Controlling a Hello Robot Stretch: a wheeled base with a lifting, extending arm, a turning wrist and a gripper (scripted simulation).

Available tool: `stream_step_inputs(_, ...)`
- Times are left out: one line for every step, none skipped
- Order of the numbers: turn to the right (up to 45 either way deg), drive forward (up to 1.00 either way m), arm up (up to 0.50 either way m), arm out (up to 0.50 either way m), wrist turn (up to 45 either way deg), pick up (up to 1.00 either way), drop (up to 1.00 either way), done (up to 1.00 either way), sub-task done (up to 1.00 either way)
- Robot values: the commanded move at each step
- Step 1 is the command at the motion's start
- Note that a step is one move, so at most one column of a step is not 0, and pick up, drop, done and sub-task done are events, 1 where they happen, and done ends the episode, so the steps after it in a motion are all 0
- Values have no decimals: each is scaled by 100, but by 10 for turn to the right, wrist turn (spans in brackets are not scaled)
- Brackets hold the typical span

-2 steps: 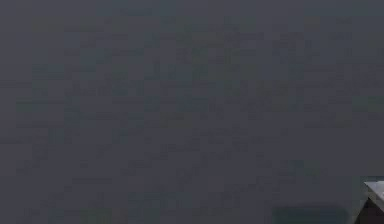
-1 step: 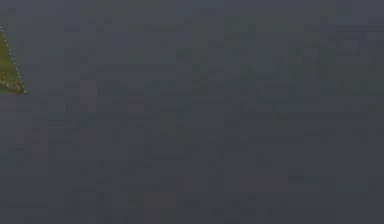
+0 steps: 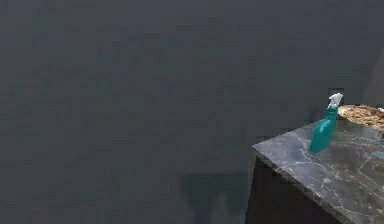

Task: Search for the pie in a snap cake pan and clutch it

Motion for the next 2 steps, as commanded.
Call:
stream_step_inputs(420, 0, 0, 0, 0, 0, 0, 0, 0)
stream_step_inputs(30, 0, 0, 0, 0, 0, 0, 0, 0)
